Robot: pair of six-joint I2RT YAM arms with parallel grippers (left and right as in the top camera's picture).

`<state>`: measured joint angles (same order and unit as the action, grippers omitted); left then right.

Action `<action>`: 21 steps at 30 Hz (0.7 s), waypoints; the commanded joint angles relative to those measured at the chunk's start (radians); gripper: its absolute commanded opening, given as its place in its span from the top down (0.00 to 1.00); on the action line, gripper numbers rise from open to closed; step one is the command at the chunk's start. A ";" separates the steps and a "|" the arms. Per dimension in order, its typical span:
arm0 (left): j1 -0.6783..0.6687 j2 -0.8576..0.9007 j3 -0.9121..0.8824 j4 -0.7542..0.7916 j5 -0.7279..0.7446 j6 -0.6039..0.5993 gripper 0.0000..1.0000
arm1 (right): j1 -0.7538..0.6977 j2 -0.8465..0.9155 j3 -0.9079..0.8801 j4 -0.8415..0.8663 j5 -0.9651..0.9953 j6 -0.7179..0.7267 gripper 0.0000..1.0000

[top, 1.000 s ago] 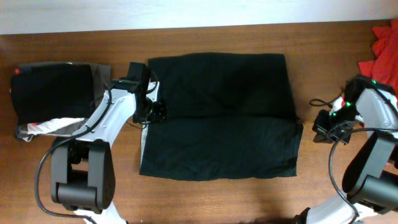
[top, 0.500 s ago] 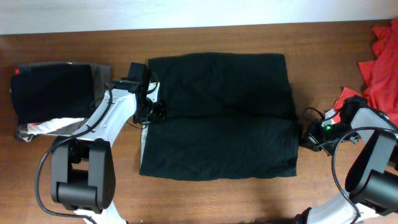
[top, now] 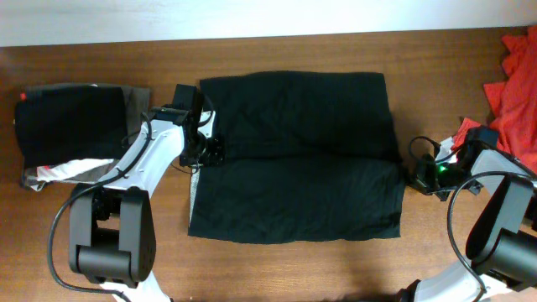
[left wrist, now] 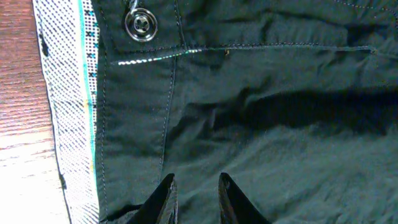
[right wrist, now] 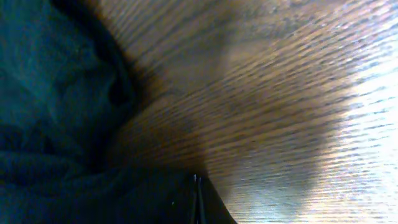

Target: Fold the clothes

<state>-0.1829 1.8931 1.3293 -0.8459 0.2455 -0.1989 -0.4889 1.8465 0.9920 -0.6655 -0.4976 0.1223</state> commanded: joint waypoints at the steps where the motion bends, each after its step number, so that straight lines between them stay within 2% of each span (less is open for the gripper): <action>1: 0.002 0.003 -0.006 -0.001 -0.007 0.013 0.77 | -0.002 0.008 -0.050 0.024 0.007 -0.013 0.96; 8: 0.002 0.003 -0.006 0.000 -0.008 0.013 0.77 | -0.002 0.008 -0.060 0.070 -0.038 -0.014 0.96; 15: 0.002 0.003 -0.006 -0.001 -0.020 0.013 0.77 | -0.002 0.008 -0.060 0.270 -0.073 -0.013 0.96; 21: 0.002 0.003 -0.006 0.000 -0.053 0.013 0.76 | -0.003 0.008 -0.060 0.418 -0.121 0.044 0.91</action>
<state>-0.1829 1.8931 1.3293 -0.8455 0.2176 -0.1989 -0.4904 1.8439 0.9398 -0.2752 -0.5747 0.1387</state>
